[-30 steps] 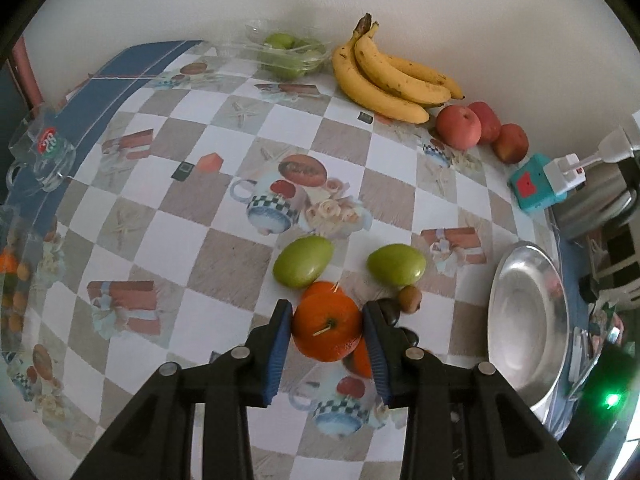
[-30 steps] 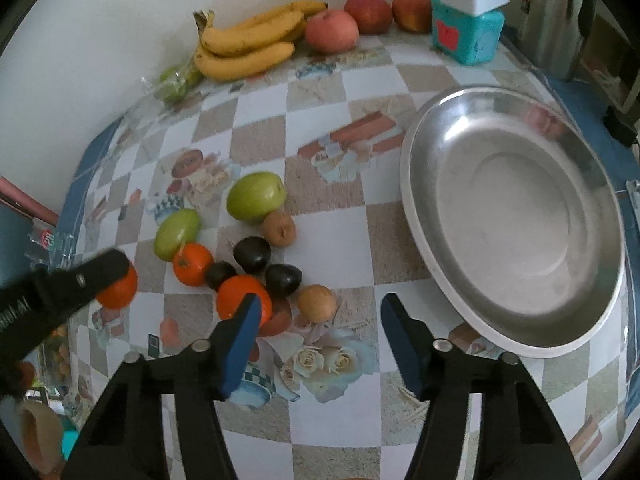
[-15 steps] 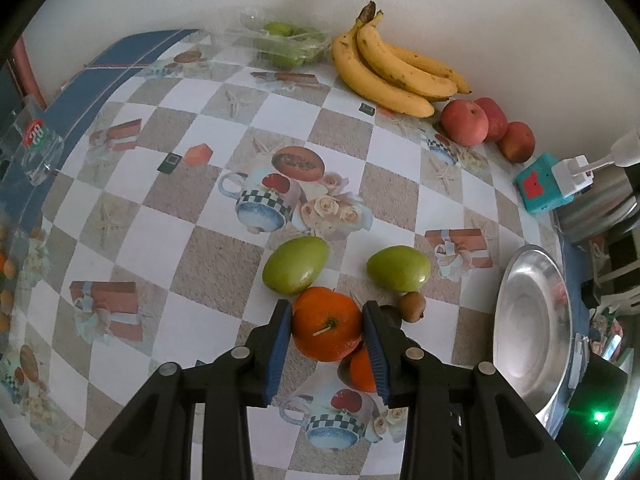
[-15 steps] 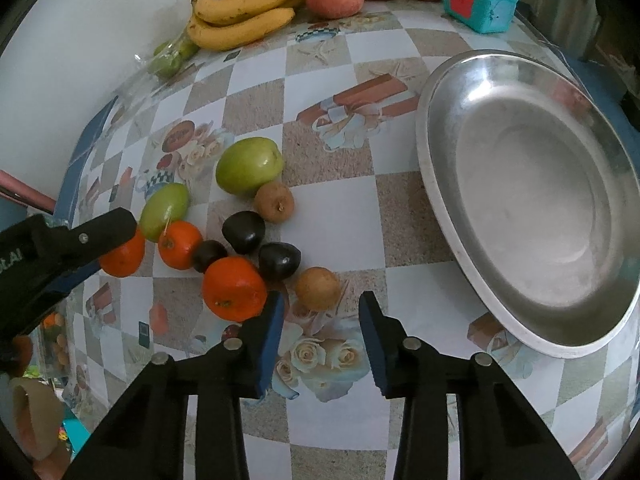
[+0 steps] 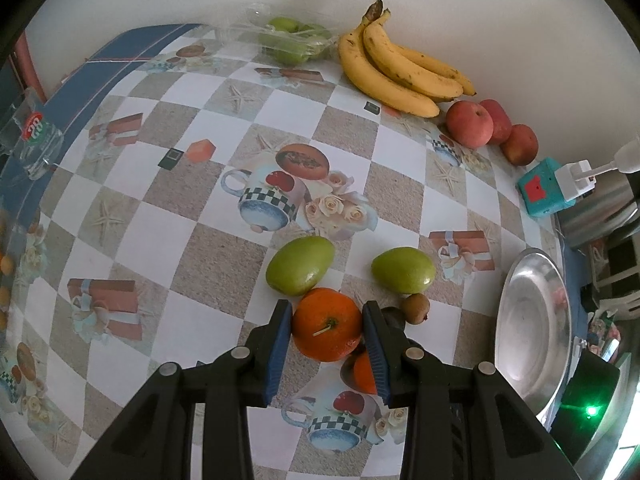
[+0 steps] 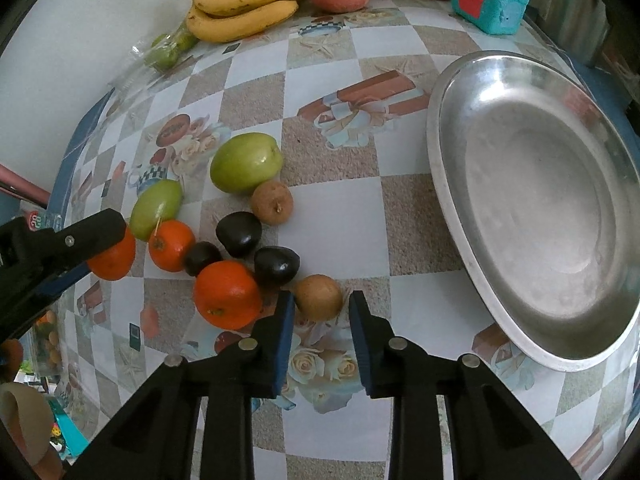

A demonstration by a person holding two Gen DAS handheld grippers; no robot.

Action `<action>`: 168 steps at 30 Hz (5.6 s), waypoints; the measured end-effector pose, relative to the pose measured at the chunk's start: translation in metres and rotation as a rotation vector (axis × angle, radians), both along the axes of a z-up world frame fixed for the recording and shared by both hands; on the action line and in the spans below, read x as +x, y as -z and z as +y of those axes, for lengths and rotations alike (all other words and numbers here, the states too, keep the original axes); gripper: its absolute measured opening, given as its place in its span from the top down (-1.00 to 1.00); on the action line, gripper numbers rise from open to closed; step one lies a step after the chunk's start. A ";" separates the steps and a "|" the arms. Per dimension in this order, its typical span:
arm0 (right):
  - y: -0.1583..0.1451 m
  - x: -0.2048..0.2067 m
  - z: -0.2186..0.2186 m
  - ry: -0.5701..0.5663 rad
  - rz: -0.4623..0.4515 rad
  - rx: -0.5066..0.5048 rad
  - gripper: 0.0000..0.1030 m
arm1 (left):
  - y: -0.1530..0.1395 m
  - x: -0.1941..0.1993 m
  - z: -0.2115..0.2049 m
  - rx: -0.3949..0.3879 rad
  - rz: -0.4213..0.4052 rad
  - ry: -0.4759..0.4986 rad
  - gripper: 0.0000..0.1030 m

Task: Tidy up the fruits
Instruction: 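Grasp the small brown round fruit with the right gripper while the left gripper holds the tangerine, then carry both fruits over the steel plate and open both grippers to drop them, then withdraw both open grippers from the steel plate toward the fruit pile, then lower the left gripper onto the larger orange and close it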

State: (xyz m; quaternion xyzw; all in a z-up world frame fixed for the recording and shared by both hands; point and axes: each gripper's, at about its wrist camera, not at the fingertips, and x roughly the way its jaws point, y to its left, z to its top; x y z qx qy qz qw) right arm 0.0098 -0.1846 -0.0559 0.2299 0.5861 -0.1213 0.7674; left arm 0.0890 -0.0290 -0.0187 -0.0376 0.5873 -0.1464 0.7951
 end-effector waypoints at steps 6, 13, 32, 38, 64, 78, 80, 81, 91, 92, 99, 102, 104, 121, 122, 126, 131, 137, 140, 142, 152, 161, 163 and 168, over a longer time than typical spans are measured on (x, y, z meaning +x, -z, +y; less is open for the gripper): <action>-0.002 0.001 0.002 -0.010 -0.006 -0.001 0.51 | 0.000 0.000 -0.001 0.001 -0.001 -0.001 0.25; -0.019 -0.002 0.003 -0.015 -0.056 -0.006 0.51 | -0.003 0.001 -0.003 0.001 -0.008 0.005 0.25; -0.054 -0.003 -0.075 0.213 -0.103 -0.093 0.51 | -0.018 -0.010 -0.095 -0.075 -0.036 0.241 0.25; -0.056 -0.018 -0.119 0.341 -0.088 -0.124 0.50 | -0.021 -0.021 -0.143 -0.092 -0.042 0.375 0.25; -0.019 -0.061 -0.189 0.582 -0.047 -0.090 0.50 | 0.049 -0.048 -0.228 0.027 -0.024 0.589 0.24; -0.013 -0.049 -0.172 0.516 -0.054 -0.069 0.50 | 0.046 -0.009 -0.199 0.020 -0.017 0.467 0.22; -0.012 -0.047 -0.171 0.505 -0.049 -0.067 0.50 | 0.046 -0.007 -0.197 0.013 -0.008 0.461 0.21; -0.011 -0.046 -0.170 0.500 -0.043 -0.069 0.50 | 0.046 -0.007 -0.198 0.015 -0.009 0.461 0.21; -0.021 -0.041 -0.169 0.480 -0.047 -0.091 0.30 | 0.028 -0.010 -0.202 0.005 -0.038 0.478 0.19; -0.024 -0.041 -0.169 0.479 -0.049 -0.093 0.30 | 0.023 -0.011 -0.202 -0.002 -0.045 0.483 0.18; -0.047 -0.045 -0.167 0.479 -0.065 -0.115 0.29 | 0.004 -0.012 -0.194 0.003 -0.070 0.466 0.12; -0.054 -0.048 -0.165 0.476 -0.067 -0.119 0.30 | -0.001 -0.008 -0.186 0.040 -0.087 0.431 0.12; -0.057 -0.050 -0.162 0.464 -0.065 -0.119 0.30 | -0.005 -0.005 -0.177 0.055 -0.095 0.405 0.12; -0.079 -0.057 -0.113 0.348 -0.086 -0.149 0.30 | -0.023 -0.007 -0.106 0.120 -0.144 0.263 0.05; -0.080 -0.057 -0.111 0.342 -0.089 -0.152 0.30 | -0.023 -0.007 -0.102 0.116 -0.143 0.255 0.03; -0.078 -0.052 -0.105 0.318 -0.079 -0.153 0.14 | -0.026 -0.006 -0.081 0.104 -0.148 0.200 -0.35; -0.068 -0.047 -0.103 0.310 -0.062 -0.139 -0.39 | -0.019 -0.007 -0.060 0.107 -0.137 0.132 -1.00; -0.063 -0.049 -0.103 0.323 -0.080 -0.114 -0.69 | -0.006 -0.005 -0.037 0.127 -0.106 0.055 -1.00; -0.066 -0.049 -0.104 0.338 -0.097 -0.113 -0.79 | -0.005 -0.005 -0.027 0.128 -0.104 0.020 -1.00; -0.067 -0.050 -0.104 0.348 -0.099 -0.127 -0.91 | -0.004 -0.005 -0.023 0.130 -0.104 0.007 -1.00; -0.061 -0.038 -0.090 0.294 -0.097 -0.109 -0.91 | -0.005 -0.006 -0.003 0.133 -0.114 -0.039 -1.00; -0.055 -0.014 -0.052 0.173 -0.095 -0.057 -0.91 | -0.008 0.003 0.029 0.146 -0.126 -0.123 -1.00; -0.053 -0.008 -0.041 0.147 -0.091 -0.051 -0.91 | -0.007 0.004 0.035 0.147 -0.121 -0.131 -1.00; -0.051 0.004 -0.011 0.074 -0.080 -0.050 -0.91 | -0.003 0.005 0.045 0.149 -0.103 -0.145 -1.00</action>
